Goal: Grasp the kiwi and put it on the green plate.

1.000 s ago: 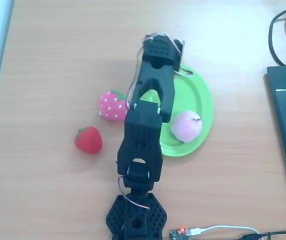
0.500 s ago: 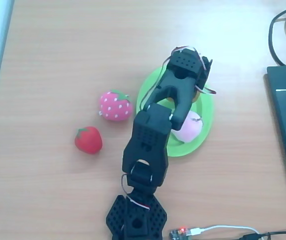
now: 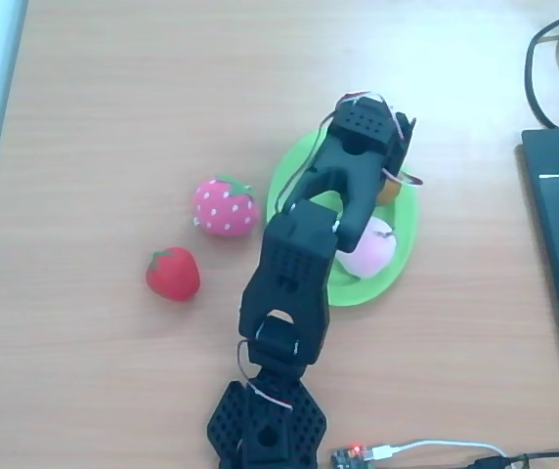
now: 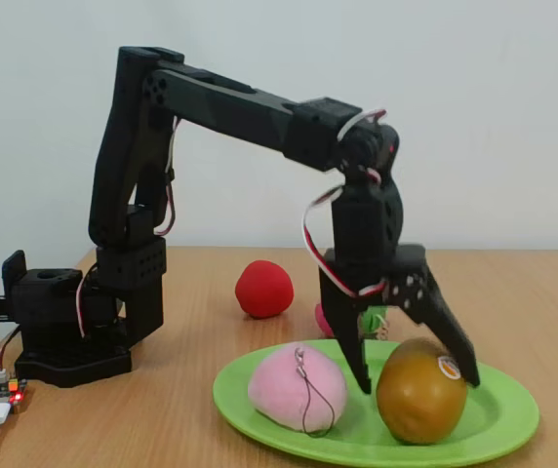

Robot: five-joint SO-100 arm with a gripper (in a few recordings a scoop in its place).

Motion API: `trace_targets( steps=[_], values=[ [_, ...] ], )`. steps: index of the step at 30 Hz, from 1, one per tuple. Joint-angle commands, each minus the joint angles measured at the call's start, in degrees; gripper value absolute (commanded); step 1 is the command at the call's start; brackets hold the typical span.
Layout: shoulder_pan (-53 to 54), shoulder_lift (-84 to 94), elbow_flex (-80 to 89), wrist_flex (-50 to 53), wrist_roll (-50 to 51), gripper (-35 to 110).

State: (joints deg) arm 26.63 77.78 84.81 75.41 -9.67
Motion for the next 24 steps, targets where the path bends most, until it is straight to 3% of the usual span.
trace_targets(
  steps=[1,24],
  values=[
    [-0.44,0.18,-1.05,0.44,0.09,44],
    [-6.33,12.57,5.10,4.13,2.29,45]
  ],
)
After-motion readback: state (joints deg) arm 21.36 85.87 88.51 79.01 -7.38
